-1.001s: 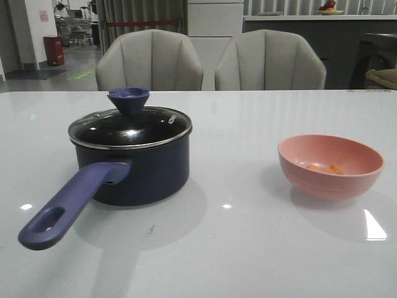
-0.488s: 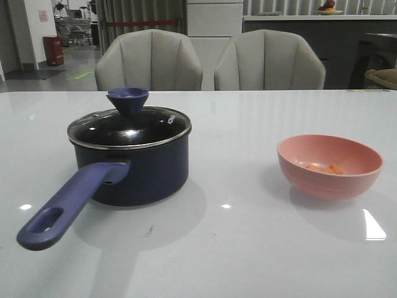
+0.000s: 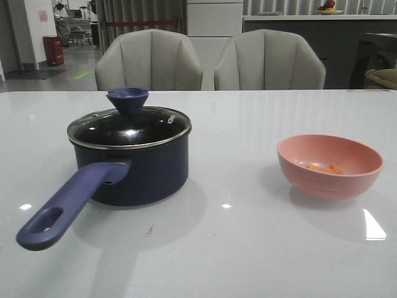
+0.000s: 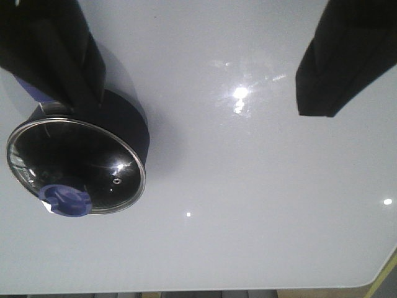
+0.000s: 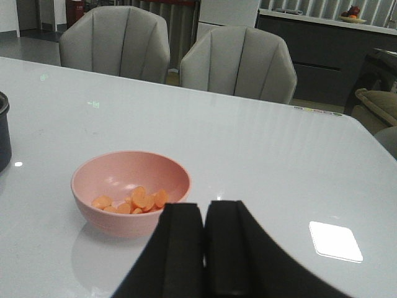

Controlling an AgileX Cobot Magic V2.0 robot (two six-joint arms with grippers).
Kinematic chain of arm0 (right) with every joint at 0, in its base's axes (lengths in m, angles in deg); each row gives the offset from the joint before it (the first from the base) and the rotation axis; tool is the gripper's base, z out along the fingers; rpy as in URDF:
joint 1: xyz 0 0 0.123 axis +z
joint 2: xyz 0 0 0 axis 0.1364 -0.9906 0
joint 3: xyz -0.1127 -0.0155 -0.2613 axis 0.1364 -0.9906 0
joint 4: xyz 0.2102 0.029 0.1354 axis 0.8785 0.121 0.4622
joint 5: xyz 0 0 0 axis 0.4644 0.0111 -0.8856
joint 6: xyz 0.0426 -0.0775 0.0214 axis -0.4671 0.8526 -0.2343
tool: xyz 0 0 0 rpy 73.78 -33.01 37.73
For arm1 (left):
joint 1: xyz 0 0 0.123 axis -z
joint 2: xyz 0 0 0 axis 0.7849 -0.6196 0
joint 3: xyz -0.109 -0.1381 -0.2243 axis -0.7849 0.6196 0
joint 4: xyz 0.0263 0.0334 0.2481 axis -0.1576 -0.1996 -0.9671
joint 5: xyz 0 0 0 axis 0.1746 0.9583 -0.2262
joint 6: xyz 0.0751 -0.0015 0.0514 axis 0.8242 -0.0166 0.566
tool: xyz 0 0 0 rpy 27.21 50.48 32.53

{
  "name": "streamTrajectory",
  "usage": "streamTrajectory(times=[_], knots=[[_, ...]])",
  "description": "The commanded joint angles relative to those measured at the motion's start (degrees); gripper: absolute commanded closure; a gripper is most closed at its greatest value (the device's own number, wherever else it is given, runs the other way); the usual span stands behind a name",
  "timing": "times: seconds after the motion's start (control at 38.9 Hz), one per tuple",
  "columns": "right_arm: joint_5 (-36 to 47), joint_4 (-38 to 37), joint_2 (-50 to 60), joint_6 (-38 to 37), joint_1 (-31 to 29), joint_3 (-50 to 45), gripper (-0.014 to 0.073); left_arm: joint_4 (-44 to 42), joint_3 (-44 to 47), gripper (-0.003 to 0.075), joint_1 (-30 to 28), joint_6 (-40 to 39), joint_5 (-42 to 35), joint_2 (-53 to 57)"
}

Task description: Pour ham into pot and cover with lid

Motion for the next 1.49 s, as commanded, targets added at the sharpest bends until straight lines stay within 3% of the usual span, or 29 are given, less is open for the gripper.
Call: streamTrajectory(times=[0.0,0.28,0.54,0.92,1.46], knots=[[4.38,-0.68,1.14,0.31,-0.32,0.32,0.0447,1.73,-7.26,0.005,0.32,-0.16,0.72,-5.32],[4.38,-0.68,1.14,0.31,-0.32,0.32,0.0447,9.68,-23.33,0.005,0.42,-0.16,12.06,-26.43],[4.38,-0.68,1.19,0.31,-0.33,0.32,0.0447,9.57,-33.64,0.0052,6.96,-2.91,12.54,-39.33],[4.38,-0.68,1.19,0.31,-0.33,0.32,0.0447,-5.84,-51.52,0.0086,22.31,-17.32,16.67,-59.41],[4.38,-0.68,1.19,0.31,-0.33,0.32,0.0447,-10.06,-68.0,0.0086,24.29,-26.87,26.96,-76.08]])
